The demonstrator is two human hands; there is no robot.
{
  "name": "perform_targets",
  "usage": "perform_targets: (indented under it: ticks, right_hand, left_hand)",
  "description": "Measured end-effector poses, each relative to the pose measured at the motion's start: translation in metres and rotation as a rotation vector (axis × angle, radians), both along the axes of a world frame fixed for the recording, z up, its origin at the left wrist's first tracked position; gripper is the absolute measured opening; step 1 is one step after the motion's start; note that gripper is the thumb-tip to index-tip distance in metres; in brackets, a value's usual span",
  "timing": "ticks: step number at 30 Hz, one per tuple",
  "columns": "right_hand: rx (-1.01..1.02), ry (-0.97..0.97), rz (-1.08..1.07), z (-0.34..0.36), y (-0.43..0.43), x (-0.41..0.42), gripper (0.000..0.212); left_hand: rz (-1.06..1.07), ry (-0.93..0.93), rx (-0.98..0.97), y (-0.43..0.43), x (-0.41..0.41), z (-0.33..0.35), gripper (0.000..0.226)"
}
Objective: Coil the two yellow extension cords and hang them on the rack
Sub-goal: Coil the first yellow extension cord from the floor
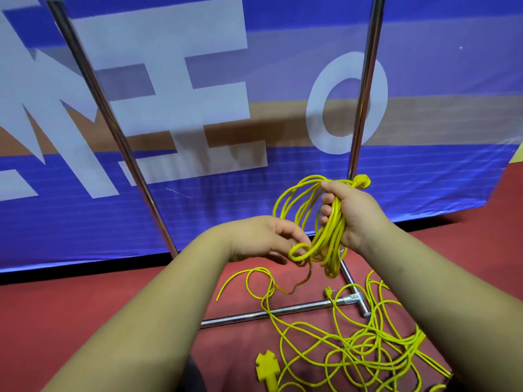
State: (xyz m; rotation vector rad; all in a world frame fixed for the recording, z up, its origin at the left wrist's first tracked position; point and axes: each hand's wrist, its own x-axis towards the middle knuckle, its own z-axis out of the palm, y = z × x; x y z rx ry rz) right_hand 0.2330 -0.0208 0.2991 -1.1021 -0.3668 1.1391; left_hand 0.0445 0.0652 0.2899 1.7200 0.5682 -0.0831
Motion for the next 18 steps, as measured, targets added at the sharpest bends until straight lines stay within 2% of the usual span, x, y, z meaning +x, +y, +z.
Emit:
perform_targets:
  ticks: [7, 13, 15, 18]
  right_hand:
    - [0.021, 0.028, -0.041, 0.004, -0.003, 0.015, 0.025]
    - [0.048, 0.114, -0.080, 0.012, -0.007, 0.021, 0.025]
    - [0.053, 0.157, -0.071, 0.014, -0.009, 0.022, 0.026]
    - [0.047, 0.178, -0.048, 0.014, -0.010, 0.022, 0.026]
  left_hand:
    - [-0.058, 0.078, 0.194, -0.012, 0.014, -0.030, 0.032]
    - [-0.183, 0.118, 0.422, -0.041, 0.031, -0.048, 0.062]
    - [-0.188, 0.135, 0.427, -0.042, 0.035, -0.056, 0.061]
    - [-0.202, 0.188, 0.588, -0.041, 0.037, -0.061, 0.056]
